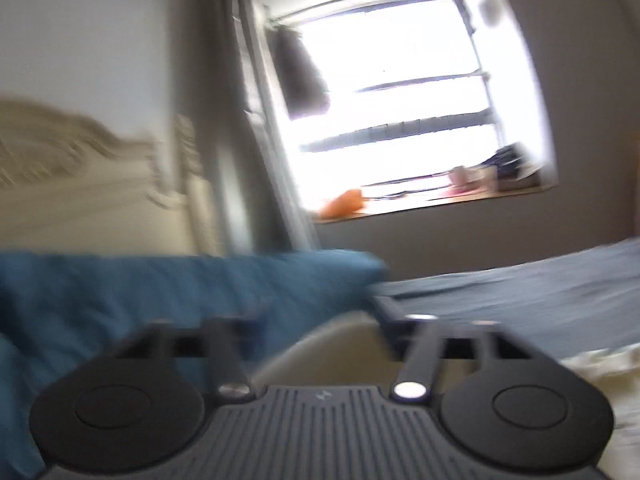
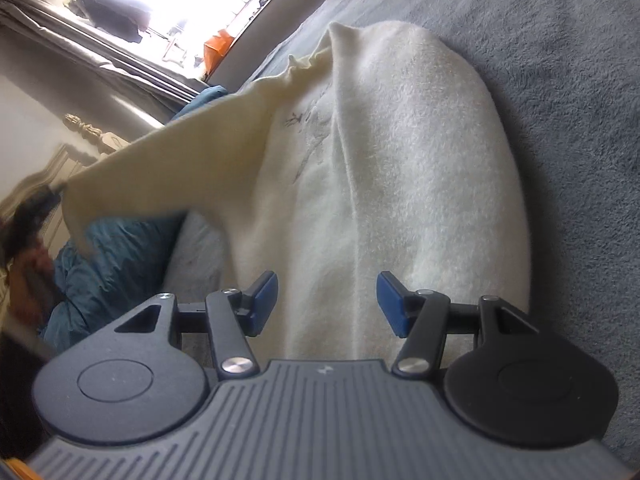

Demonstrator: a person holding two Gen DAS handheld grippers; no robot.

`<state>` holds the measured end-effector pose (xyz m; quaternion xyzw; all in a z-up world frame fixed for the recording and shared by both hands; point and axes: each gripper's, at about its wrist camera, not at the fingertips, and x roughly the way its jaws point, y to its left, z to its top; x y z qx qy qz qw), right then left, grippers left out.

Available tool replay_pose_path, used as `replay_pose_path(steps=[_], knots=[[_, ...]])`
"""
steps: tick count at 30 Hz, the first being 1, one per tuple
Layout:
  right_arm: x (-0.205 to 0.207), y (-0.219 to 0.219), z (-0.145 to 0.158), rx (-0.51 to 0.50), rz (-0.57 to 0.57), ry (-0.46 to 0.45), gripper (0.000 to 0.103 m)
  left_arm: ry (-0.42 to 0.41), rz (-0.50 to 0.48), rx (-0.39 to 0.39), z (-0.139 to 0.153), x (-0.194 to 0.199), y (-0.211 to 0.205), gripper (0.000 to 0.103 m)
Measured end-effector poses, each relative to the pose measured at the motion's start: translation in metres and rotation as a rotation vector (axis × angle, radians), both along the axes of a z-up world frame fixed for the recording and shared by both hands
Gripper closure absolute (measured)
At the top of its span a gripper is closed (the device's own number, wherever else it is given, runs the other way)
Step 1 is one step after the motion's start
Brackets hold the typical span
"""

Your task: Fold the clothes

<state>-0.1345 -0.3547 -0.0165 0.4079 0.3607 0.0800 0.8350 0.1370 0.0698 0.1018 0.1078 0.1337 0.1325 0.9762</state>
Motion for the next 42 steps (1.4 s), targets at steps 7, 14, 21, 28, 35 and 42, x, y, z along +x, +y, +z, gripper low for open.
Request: replay_pose_path(steps=[7, 14, 21, 28, 35, 42], knots=[[-0.001, -0.006, 0.002, -0.087, -0.004, -0.002, 0.048, 0.316, -0.169, -0.074, -0.101, -0.047, -0.027, 0.018], [-0.030, 0.027, 0.016, -0.395, 0.186, -0.001, 0.048, 0.789, -0.468, -0.346, -0.183, -0.147, -0.059, 0.023], [-0.058, 0.079, 0.011, -0.719, 0.404, -0.009, 0.038, 0.872, -0.556, -0.257, -0.215, -0.179, -0.081, 0.037], [-0.072, 0.110, 0.001, -0.927, 0.526, -0.022, 0.045, 0.887, -0.512, -0.290, -0.228, -0.187, -0.091, 0.058], [-0.077, 0.052, 0.032, -0.695, 0.279, 0.014, 0.096, 0.868, -0.517, -0.283, -0.222, -0.193, -0.091, 0.070], [-0.011, -0.086, 0.138, -0.416, -0.112, -0.177, 0.097, 0.863, -0.508, -0.272, -0.220, -0.189, -0.093, 0.070]])
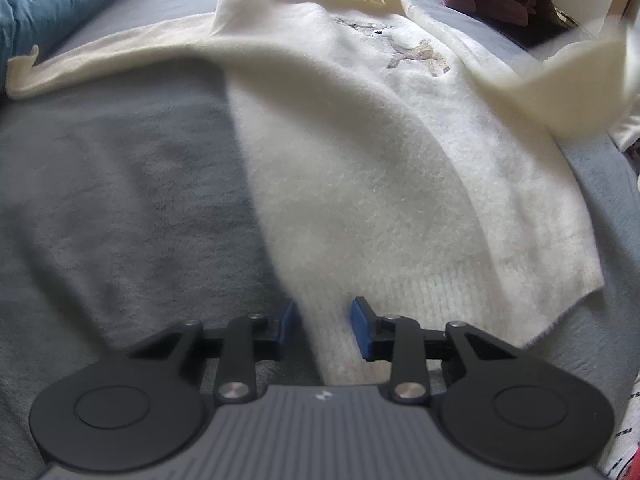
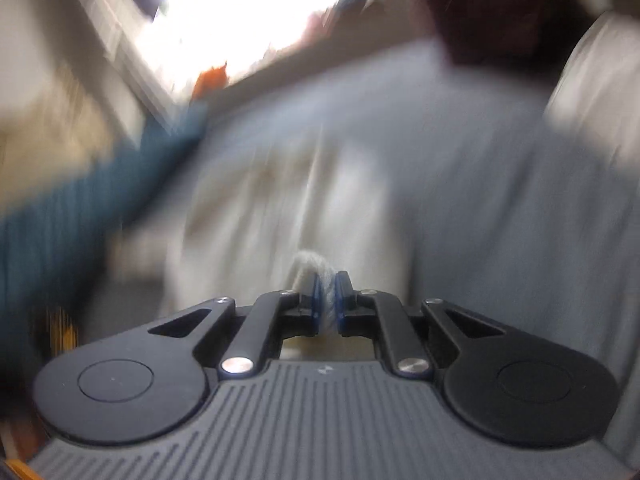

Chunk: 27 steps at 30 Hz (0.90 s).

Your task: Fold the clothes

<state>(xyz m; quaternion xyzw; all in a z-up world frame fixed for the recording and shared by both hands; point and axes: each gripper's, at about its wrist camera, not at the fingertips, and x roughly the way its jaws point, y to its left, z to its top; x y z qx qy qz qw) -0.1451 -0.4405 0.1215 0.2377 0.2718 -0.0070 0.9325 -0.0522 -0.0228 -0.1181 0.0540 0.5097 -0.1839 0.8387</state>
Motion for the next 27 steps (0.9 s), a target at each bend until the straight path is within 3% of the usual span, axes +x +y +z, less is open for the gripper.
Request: replay_pose_path(steps=[2, 4, 5, 6, 7, 8, 12, 14, 17, 20, 23, 27], knots=[[0.015, -0.047, 0.055, -0.070, -0.153, -0.161, 0.097, -0.020, -0.005, 0.018, 0.002, -0.001, -0.003, 0.070], [0.024, -0.080, 0.093, -0.209, -0.317, -0.276, 0.093, -0.022, -0.005, 0.016, 0.004, -0.001, -0.003, 0.070], [0.027, -0.093, 0.102, -0.276, -0.395, -0.286, 0.084, -0.021, -0.002, 0.006, 0.004, 0.000, -0.002, 0.070], [0.029, -0.103, 0.104, -0.300, -0.448, -0.263, 0.057, -0.021, 0.000, -0.003, 0.004, 0.000, 0.000, 0.069], [0.027, -0.112, 0.100, -0.287, -0.494, -0.231, 0.045, -0.016, 0.001, -0.011, 0.003, 0.001, 0.001, 0.068], [0.021, -0.116, 0.088, -0.235, -0.490, -0.225, 0.041, -0.009, 0.001, -0.017, 0.001, 0.002, 0.002, 0.067], [-0.008, -0.112, 0.012, 0.090, -0.363, -0.133, 0.041, 0.024, 0.005, -0.049, -0.005, 0.008, 0.009, 0.065], [-0.019, -0.093, -0.038, 0.262, -0.237, -0.043, 0.041, 0.040, 0.019, -0.072, -0.006, 0.012, 0.013, 0.064], [-0.026, -0.053, -0.107, 0.413, -0.113, 0.128, 0.043, 0.060, 0.054, -0.112, -0.006, 0.019, 0.020, 0.064], [-0.027, -0.014, -0.152, 0.429, -0.031, 0.252, 0.051, 0.068, 0.087, -0.152, -0.009, 0.026, 0.023, 0.066], [-0.026, 0.018, -0.183, 0.491, 0.014, 0.358, 0.083, 0.071, 0.127, -0.197, -0.016, 0.027, 0.026, 0.073], [-0.046, 0.037, -0.194, 0.591, 0.049, 0.388, 0.084, 0.052, 0.128, -0.202, -0.017, 0.014, 0.023, 0.081]])
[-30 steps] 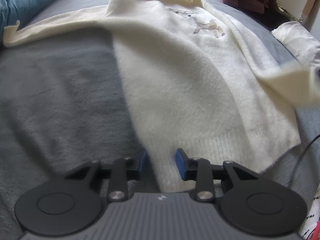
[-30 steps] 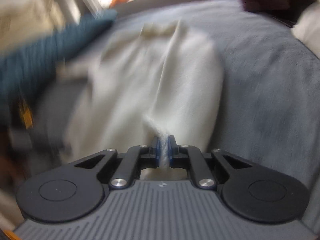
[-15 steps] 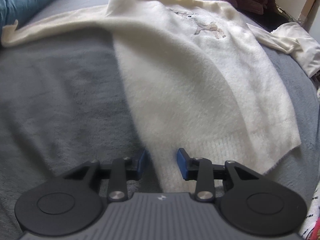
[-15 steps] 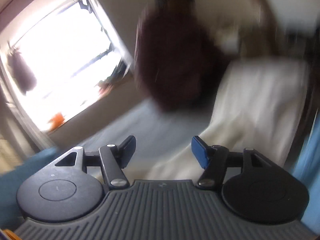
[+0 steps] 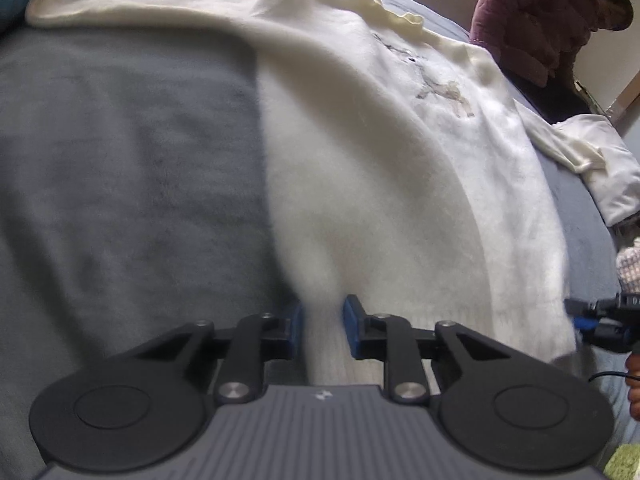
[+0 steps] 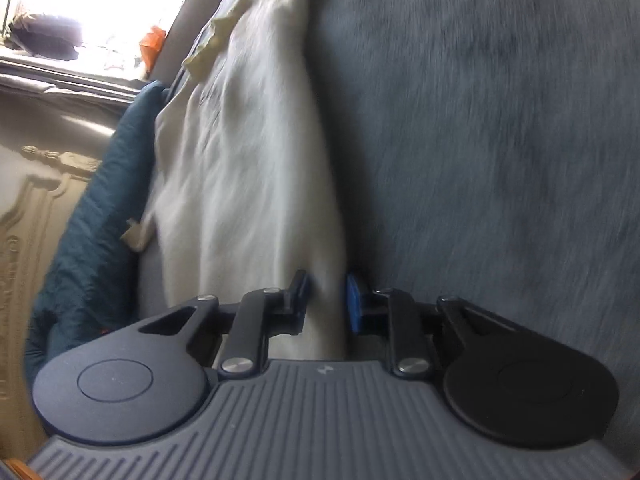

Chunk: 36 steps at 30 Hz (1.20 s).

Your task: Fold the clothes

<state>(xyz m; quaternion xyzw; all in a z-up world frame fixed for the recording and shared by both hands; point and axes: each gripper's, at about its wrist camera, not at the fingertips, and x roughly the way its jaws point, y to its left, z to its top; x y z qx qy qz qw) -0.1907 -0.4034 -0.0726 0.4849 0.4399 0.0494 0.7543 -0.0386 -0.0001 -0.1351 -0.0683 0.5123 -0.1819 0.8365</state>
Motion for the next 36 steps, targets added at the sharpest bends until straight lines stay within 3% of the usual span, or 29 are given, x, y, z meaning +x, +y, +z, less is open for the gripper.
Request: replay_pose_path(steps=[6, 8, 10, 12, 14, 16, 18, 22, 26, 28, 30, 33, 36], knots=[[-0.016, 0.016, 0.000, 0.009, -0.023, -0.009, 0.093, -0.117, -0.023, 0.077, 0.017, -0.013, -0.015, 0.095], [-0.007, 0.023, 0.027, -0.109, -0.015, -0.095, 0.094, -0.193, -0.012, 0.063, 0.039, -0.019, -0.014, 0.095], [-0.007, 0.021, 0.063, -0.152, -0.031, -0.220, 0.094, -0.276, 0.000, 0.035, 0.072, -0.032, -0.003, 0.096], [-0.013, 0.018, 0.105, -0.181, -0.041, -0.301, 0.095, -0.266, 0.022, -0.015, 0.097, -0.043, 0.017, 0.096], [-0.021, 0.018, 0.136, -0.197, -0.016, -0.326, 0.095, -0.222, 0.040, -0.052, 0.111, -0.054, 0.035, 0.096], [-0.032, 0.022, 0.147, -0.214, 0.024, -0.284, 0.095, -0.135, 0.057, -0.077, 0.100, -0.060, 0.048, 0.096], [-0.044, 0.022, 0.136, -0.228, 0.046, -0.203, 0.095, -0.048, 0.075, -0.081, 0.082, -0.063, 0.055, 0.096], [-0.055, 0.031, 0.069, -0.199, 0.026, 0.031, 0.096, 0.087, 0.085, -0.038, 0.032, -0.056, 0.051, 0.097], [-0.061, 0.033, 0.082, -0.204, 0.026, -0.004, 0.096, -0.008, 0.004, -0.029, 0.063, -0.066, 0.050, 0.097], [-0.064, 0.035, 0.103, -0.238, 0.051, -0.029, 0.096, -0.013, -0.028, -0.021, 0.073, -0.070, 0.048, 0.097], [-0.068, 0.037, 0.123, -0.271, 0.076, -0.055, 0.096, 0.012, -0.056, 0.003, 0.065, -0.068, 0.043, 0.097], [-0.073, 0.017, 0.107, -0.293, 0.112, 0.014, 0.096, 0.056, -0.082, 0.048, 0.040, -0.060, 0.035, 0.097], [-0.062, 0.020, 0.066, -0.330, 0.162, 0.107, 0.096, 0.072, -0.113, 0.097, 0.015, -0.055, 0.029, 0.096]])
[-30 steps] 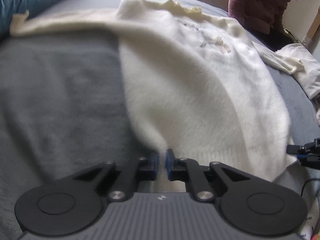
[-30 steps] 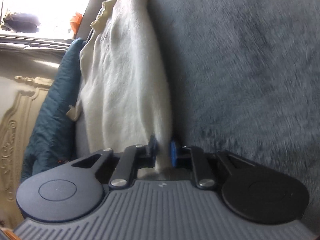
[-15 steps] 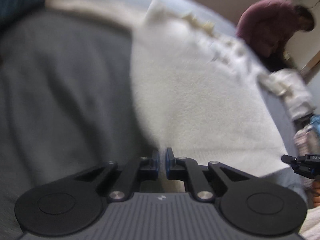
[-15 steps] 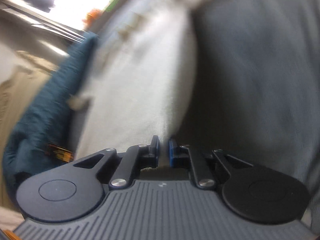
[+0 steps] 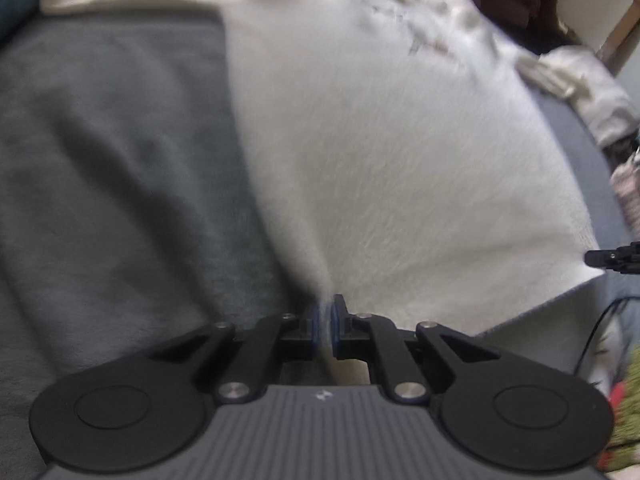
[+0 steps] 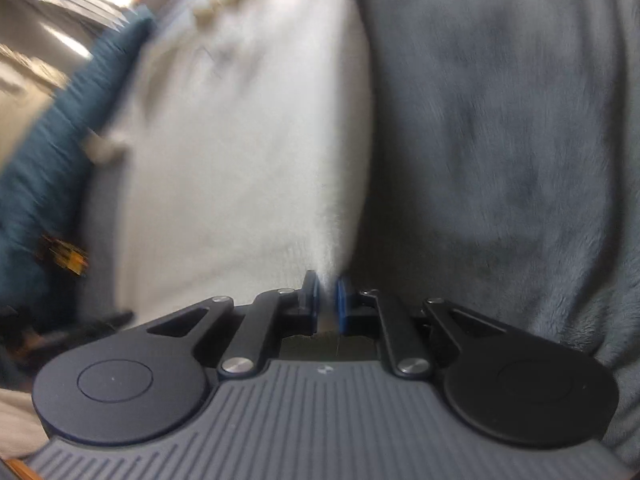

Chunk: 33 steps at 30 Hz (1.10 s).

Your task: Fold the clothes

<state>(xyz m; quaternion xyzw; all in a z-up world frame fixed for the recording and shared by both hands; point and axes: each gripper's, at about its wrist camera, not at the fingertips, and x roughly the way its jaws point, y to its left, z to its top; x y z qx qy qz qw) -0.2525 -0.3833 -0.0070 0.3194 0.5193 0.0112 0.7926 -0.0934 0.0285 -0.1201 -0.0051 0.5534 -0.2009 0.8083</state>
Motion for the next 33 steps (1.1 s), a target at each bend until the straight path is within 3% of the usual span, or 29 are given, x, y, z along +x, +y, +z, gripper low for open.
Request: replay_pose_path(steps=[3, 4, 6, 9, 12, 13, 15, 17, 21, 25, 26, 29, 33], knots=[[0.007, 0.000, -0.025, -0.021, 0.035, 0.065, 0.093, -0.035, -0.053, 0.022, 0.009, -0.001, 0.003, 0.092], [0.009, 0.000, -0.017, -0.044, 0.068, 0.071, 0.091, -0.049, -0.071, 0.027, 0.014, -0.002, 0.004, 0.089], [0.013, 0.000, 0.003, -0.093, 0.137, 0.081, 0.083, -0.078, -0.066, 0.053, 0.029, -0.006, 0.012, 0.063], [0.015, 0.002, 0.047, -0.225, 0.275, 0.058, 0.077, -0.124, -0.029, 0.092, 0.053, -0.009, 0.026, 0.054], [0.036, 0.013, 0.089, -0.378, 0.380, -0.081, 0.075, -0.170, 0.044, 0.076, 0.061, 0.013, 0.028, 0.053], [0.047, 0.019, 0.098, -0.410, 0.396, -0.142, 0.075, -0.176, 0.081, 0.037, 0.061, 0.025, 0.028, 0.053], [0.073, 0.032, 0.103, -0.393, 0.404, -0.243, 0.075, -0.192, 0.163, -0.035, 0.059, 0.046, 0.025, 0.053], [0.101, 0.050, 0.096, -0.343, 0.432, -0.337, 0.076, -0.214, 0.247, -0.058, 0.057, 0.065, 0.016, 0.053], [0.152, 0.085, 0.066, -0.344, 0.470, -0.382, 0.076, -0.268, 0.372, -0.065, 0.058, 0.095, 0.020, 0.053], [0.178, 0.097, 0.039, -0.324, 0.416, -0.405, 0.076, -0.322, 0.490, -0.058, 0.059, 0.123, 0.041, 0.049], [0.183, 0.098, 0.030, -0.325, 0.403, -0.397, 0.076, -0.338, 0.516, -0.049, 0.058, 0.132, 0.048, 0.048], [0.195, 0.108, -0.010, -0.340, 0.408, -0.266, 0.078, -0.381, 0.603, -0.023, 0.054, 0.159, 0.070, 0.045], [0.191, 0.101, -0.020, -0.292, 0.381, -0.302, 0.078, -0.426, 0.713, -0.005, 0.046, 0.203, 0.101, 0.044]])
